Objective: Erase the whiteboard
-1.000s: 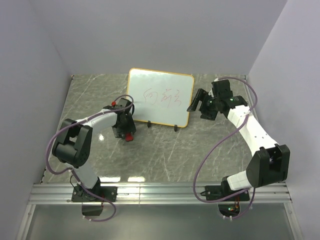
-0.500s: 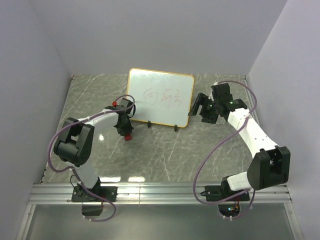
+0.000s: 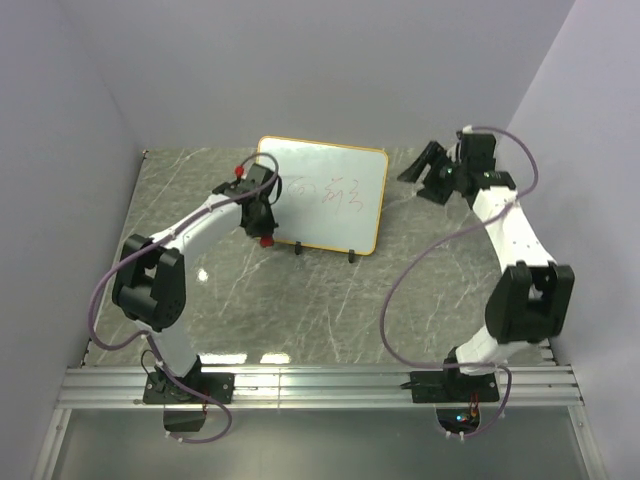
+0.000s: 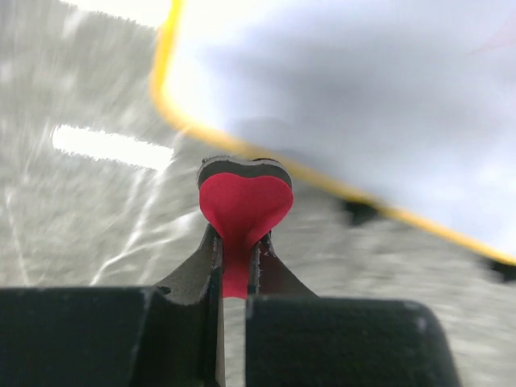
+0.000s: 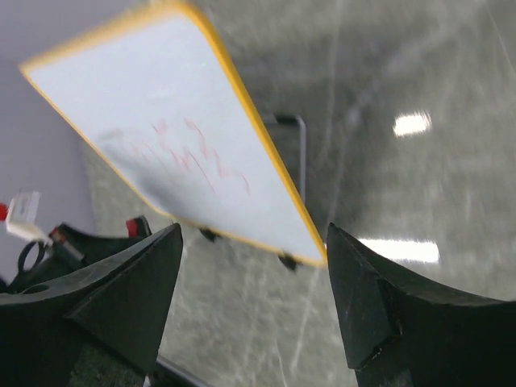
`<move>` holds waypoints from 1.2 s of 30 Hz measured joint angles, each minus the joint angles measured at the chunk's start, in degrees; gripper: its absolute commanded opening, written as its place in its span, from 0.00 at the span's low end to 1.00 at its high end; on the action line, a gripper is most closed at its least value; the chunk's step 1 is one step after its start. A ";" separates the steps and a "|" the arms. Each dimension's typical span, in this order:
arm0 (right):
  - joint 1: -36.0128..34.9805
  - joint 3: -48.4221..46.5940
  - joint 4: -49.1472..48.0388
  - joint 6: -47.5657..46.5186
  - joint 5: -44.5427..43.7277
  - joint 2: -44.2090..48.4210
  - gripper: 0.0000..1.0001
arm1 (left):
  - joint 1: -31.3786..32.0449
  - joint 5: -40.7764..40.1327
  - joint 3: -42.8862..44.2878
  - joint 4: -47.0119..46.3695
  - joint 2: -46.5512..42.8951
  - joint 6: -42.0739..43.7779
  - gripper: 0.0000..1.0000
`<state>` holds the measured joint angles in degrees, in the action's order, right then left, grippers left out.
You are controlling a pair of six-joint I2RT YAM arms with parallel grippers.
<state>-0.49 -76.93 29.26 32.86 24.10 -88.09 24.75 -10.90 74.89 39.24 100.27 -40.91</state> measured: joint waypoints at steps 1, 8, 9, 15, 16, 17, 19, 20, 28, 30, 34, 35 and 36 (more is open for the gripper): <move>0.44 -2.95 -0.90 0.35 0.94 -2.56 0.79 | 0.39 -0.04 3.17 0.76 0.00 0.24 0.00; 0.39 -12.83 -9.18 1.73 6.51 -14.73 0.79 | 1.77 -0.07 12.90 2.29 0.09 1.03 0.00; 0.37 -13.53 -9.42 1.73 6.91 -15.74 0.78 | 1.88 -0.07 12.98 2.60 0.11 1.03 0.00; 0.37 -23.15 -11.30 1.27 10.64 -25.88 0.77 | 3.82 0.09 12.48 5.27 0.22 1.03 0.00; 0.37 -23.80 -11.61 1.18 11.19 -26.82 0.77 | 4.17 0.15 12.22 5.64 0.22 1.03 0.00; 0.37 -24.55 -11.80 1.11 11.85 -27.87 0.77 | 4.50 0.24 11.67 5.68 0.22 1.03 0.00; 0.35 -25.35 -12.17 0.96 12.85 -29.24 0.77 | 4.94 0.46 10.54 6.14 0.20 1.03 0.00; 0.28 -25.62 -12.31 0.87 13.29 -29.75 0.77 | 5.11 0.50 9.86 6.36 0.20 1.03 0.00; -2.16 -23.32 -15.69 -0.44 15.45 -29.94 0.77 | 5.07 0.46 8.74 8.26 0.20 1.22 0.00; -3.43 -20.35 -16.94 -0.87 15.89 -29.27 0.76 | 5.07 0.46 8.76 8.41 0.20 1.29 0.00; -5.29 -16.52 -17.62 -1.22 16.11 -29.09 0.74 | 5.07 0.50 10.16 9.29 0.85 1.31 0.00; -5.51 -16.26 -17.51 -1.29 16.11 -29.11 0.72 | 5.11 0.50 11.08 9.29 1.36 1.38 0.00; -5.60 -16.26 -17.55 -1.40 16.11 -29.18 0.72 | 5.14 0.50 12.22 9.68 1.97 1.46 0.00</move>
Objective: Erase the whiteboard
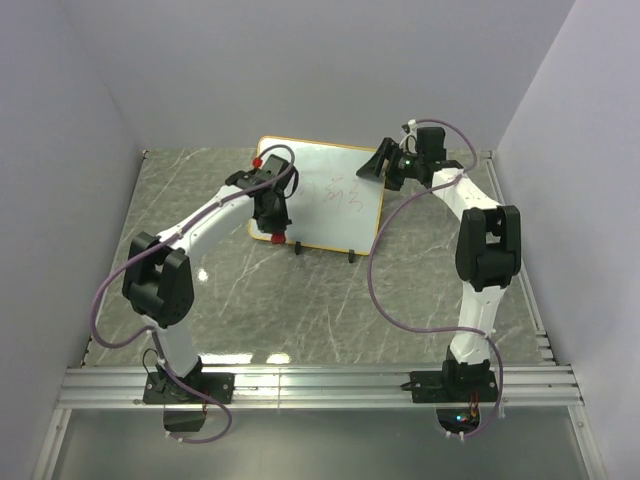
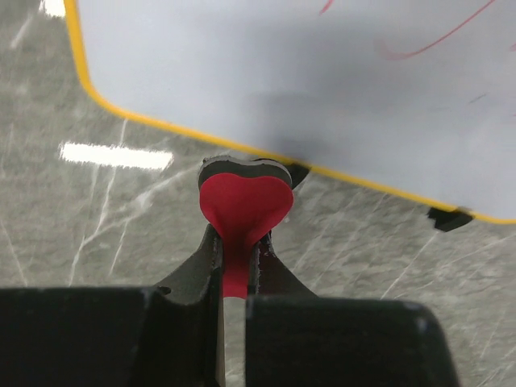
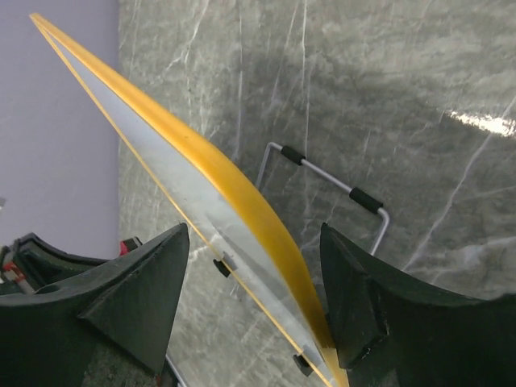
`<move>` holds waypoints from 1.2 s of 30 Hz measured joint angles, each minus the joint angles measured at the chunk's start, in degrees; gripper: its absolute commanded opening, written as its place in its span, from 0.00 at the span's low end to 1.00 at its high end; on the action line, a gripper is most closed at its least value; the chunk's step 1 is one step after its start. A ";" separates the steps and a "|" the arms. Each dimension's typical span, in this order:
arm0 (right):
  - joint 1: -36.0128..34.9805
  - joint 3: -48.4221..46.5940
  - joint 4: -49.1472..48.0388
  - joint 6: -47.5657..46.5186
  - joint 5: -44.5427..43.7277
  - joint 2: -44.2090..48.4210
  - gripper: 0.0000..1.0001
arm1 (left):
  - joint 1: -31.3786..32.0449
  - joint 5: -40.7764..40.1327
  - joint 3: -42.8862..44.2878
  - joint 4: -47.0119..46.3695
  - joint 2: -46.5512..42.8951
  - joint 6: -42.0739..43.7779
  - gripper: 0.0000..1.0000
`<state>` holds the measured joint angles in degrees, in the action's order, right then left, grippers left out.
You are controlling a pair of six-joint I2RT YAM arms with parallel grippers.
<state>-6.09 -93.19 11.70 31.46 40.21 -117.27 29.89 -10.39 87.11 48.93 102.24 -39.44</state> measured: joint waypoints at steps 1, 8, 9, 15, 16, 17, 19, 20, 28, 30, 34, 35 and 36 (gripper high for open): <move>-0.02 -0.04 -0.13 -0.09 0.00 0.00 0.72 | 0.09 0.00 1.51 0.33 0.83 0.09 0.00; 0.68 -4.81 0.13 -1.11 -0.09 -2.01 0.69 | 1.51 0.00 11.85 1.53 6.60 1.31 0.00; 0.87 -5.33 0.11 -1.14 -0.09 -2.14 0.68 | 1.73 0.00 12.70 1.73 7.19 1.31 0.00; 2.27 -6.16 -0.20 -0.87 0.02 -2.14 0.51 | 3.50 0.00 18.71 1.92 11.32 1.31 0.00; 2.40 -6.10 -0.28 -0.55 0.11 -2.14 0.48 | 3.89 -0.02 20.11 1.90 12.26 1.31 0.00; 2.51 -5.88 -0.46 -0.44 0.24 -2.14 0.43 | 4.24 -0.02 21.27 1.81 13.07 1.31 0.00; 2.64 -5.01 -1.95 -0.44 1.05 -2.12 0.37 | 5.01 0.00 23.80 1.60 14.93 1.31 0.00; 2.67 -4.61 -2.38 -0.31 1.60 -2.10 0.30 | 5.38 0.04 24.98 1.44 15.85 1.31 0.00; 2.43 -1.92 -5.29 3.54 6.62 0.35 0.03 | 7.67 1.42 30.80 -0.11 20.96 1.29 0.00; 1.66 -1.09 -5.97 2.71 6.67 1.68 0.02 | 8.17 1.07 30.88 -0.22 21.27 1.33 0.00; 1.53 2.25 -6.54 0.90 5.86 4.61 0.00 | 9.03 1.05 30.88 -0.63 21.27 1.31 0.00; 1.60 3.02 -6.73 0.63 5.70 5.14 0.00 | 9.25 1.07 30.88 -0.79 21.27 1.31 0.00; 1.62 4.07 -7.06 0.50 5.60 5.84 0.00 | 9.46 1.11 30.88 -1.01 21.27 1.31 0.00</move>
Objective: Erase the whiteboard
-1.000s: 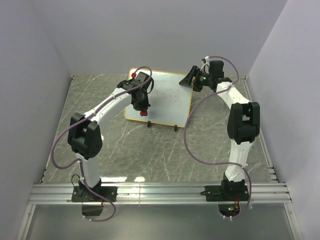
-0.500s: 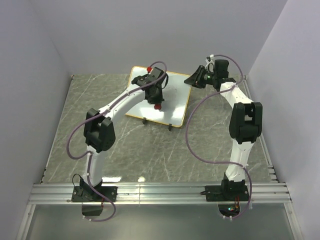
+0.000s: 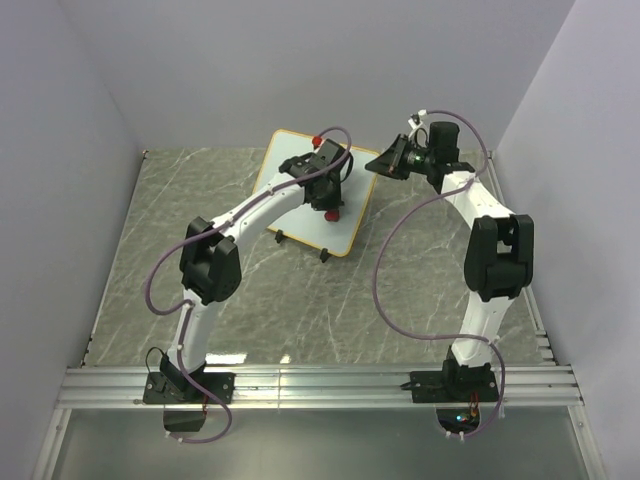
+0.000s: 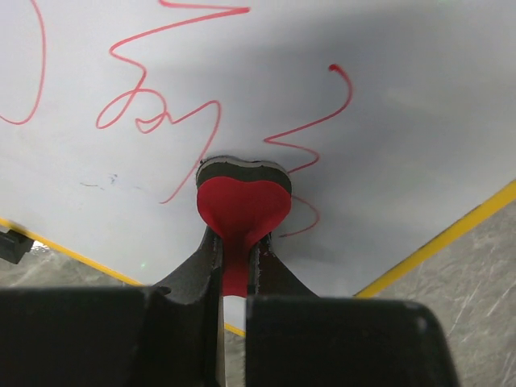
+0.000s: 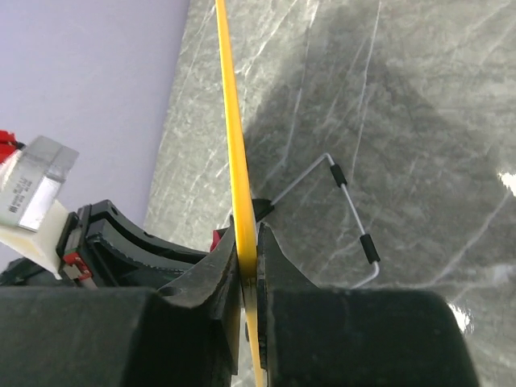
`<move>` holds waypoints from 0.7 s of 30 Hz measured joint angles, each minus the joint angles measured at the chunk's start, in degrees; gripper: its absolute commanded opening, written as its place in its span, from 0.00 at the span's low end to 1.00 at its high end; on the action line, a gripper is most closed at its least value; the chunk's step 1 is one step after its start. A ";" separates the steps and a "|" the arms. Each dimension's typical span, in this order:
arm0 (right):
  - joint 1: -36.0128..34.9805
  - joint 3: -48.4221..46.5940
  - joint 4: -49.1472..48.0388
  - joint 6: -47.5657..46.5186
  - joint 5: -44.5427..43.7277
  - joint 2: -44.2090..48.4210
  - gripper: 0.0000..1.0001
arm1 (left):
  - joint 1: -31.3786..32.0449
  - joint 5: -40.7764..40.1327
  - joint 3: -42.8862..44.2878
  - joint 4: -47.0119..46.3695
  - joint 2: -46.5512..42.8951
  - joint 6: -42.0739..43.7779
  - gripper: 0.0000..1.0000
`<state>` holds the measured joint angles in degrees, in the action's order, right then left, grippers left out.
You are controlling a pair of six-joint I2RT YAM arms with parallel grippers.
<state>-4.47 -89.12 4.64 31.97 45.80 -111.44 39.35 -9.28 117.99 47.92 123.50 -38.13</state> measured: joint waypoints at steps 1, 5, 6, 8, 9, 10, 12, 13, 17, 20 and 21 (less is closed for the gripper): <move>0.00 0.96 -0.22 -0.11 -0.22 0.68 0.00 | 0.28 0.09 0.02 -0.28 0.00 0.00 0.00; -0.07 4.61 -0.81 -0.96 -1.42 3.67 0.00 | 1.31 1.90 2.69 -0.68 0.96 0.11 0.00; -0.11 5.16 -0.85 -1.01 -1.57 4.13 0.00 | 1.55 2.60 2.93 -1.33 0.98 0.20 0.00; -0.09 5.75 -0.72 -1.14 -1.88 4.70 0.00 | 1.95 4.35 2.99 -2.95 0.98 0.46 0.00; -0.09 5.99 -0.66 -1.36 -2.05 4.83 0.00 | 2.03 5.22 2.84 -3.74 0.96 0.63 0.00; -0.09 6.08 -0.57 -1.44 -2.23 4.87 0.00 | 2.05 6.03 2.36 -4.81 0.83 0.94 0.00; -0.02 6.23 -0.35 -1.70 -2.47 4.92 0.00 | 1.84 7.10 -0.07 -7.17 -0.11 1.11 0.00; 0.00 6.29 -0.11 -1.84 -2.45 4.98 0.00 | 1.60 7.85 -1.77 -8.61 -0.87 1.09 0.00; -0.17 6.32 0.52 -2.45 -2.58 5.44 0.00 | -0.04 11.06 -8.74 -14.49 -4.15 1.01 0.00; -0.24 6.32 1.03 -2.73 -2.73 5.55 0.00 | -2.01 13.84 -16.68 -19.26 -7.48 1.01 0.00; -0.24 6.32 1.18 -2.80 -2.73 5.55 0.00 | -3.15 14.86 -19.76 -20.44 -8.66 1.01 0.00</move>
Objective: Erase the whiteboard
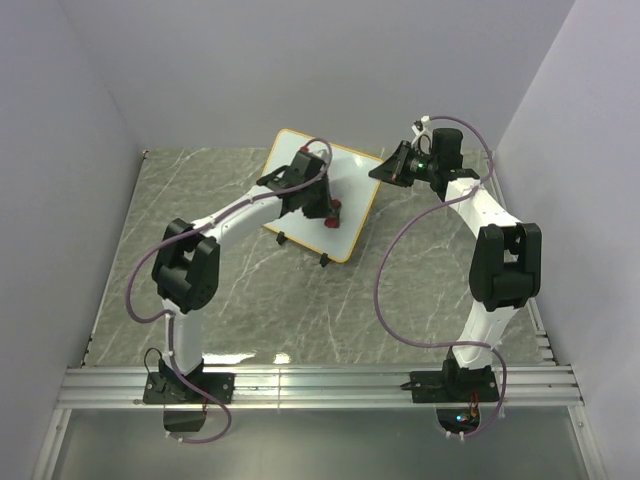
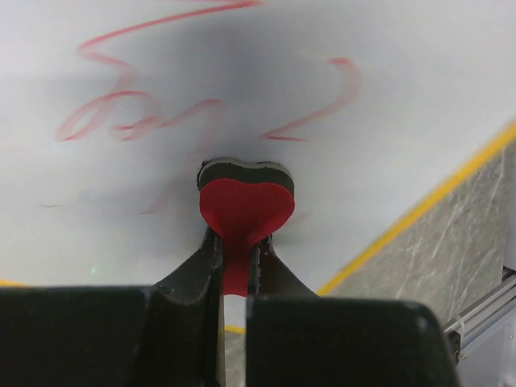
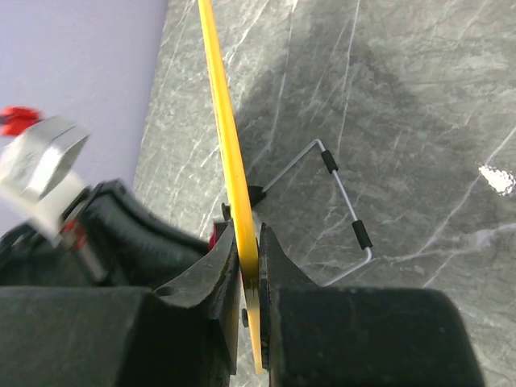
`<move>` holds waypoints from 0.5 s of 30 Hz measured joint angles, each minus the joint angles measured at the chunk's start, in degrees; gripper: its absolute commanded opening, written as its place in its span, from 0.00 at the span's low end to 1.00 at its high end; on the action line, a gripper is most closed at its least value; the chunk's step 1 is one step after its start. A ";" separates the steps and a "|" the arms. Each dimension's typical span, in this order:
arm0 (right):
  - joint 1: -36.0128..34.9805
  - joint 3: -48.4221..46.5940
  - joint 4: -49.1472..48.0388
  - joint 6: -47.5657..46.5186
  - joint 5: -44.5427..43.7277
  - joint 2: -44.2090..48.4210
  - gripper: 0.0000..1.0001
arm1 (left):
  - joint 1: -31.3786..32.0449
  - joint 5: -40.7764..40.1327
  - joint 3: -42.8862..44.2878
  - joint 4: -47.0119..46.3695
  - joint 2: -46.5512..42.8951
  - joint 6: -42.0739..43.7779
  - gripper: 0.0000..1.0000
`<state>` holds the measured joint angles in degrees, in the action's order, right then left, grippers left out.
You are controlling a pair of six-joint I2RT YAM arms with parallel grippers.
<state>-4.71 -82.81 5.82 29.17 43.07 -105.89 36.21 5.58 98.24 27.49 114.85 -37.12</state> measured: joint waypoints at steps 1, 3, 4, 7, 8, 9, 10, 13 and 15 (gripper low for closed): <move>0.00 0.00 0.09 -0.11 -0.04 0.00 0.00 | -1.16 1.01 -2.49 -0.98 -0.90 0.00 0.00; 0.00 0.00 0.28 -0.15 -0.07 0.00 0.00 | -3.19 2.19 -6.29 -2.34 -2.23 0.02 0.00; -0.02 0.00 0.35 -0.20 -0.07 0.00 0.00 | -4.26 2.58 -7.58 -2.73 -2.54 0.00 0.00; 0.00 -0.09 0.68 -0.31 -0.07 0.00 0.00 | -6.67 3.80 -9.16 -3.30 -2.64 0.02 0.00; -0.02 -0.17 0.83 -0.35 -0.07 0.00 0.00 | -7.10 4.31 -9.31 -3.39 -2.64 0.07 0.00; -0.04 -0.35 1.09 -0.37 -0.07 0.00 0.00 | -7.30 4.83 -9.31 -3.43 -2.64 0.11 0.01; -0.09 -0.50 1.31 -0.50 -0.11 0.00 0.00 | -7.34 5.25 -9.31 -3.52 -2.64 0.37 0.00; -0.13 -0.72 1.95 -0.74 -0.17 0.00 0.00 | -7.30 6.10 -8.63 -2.97 -2.36 1.60 0.00; -0.13 -0.90 2.32 -0.90 -0.52 0.00 0.00 | -6.99 6.69 -7.10 -2.34 -1.57 2.27 0.00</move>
<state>-4.84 -83.70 8.14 28.27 42.54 -105.89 29.21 12.27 91.13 25.15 113.27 -34.85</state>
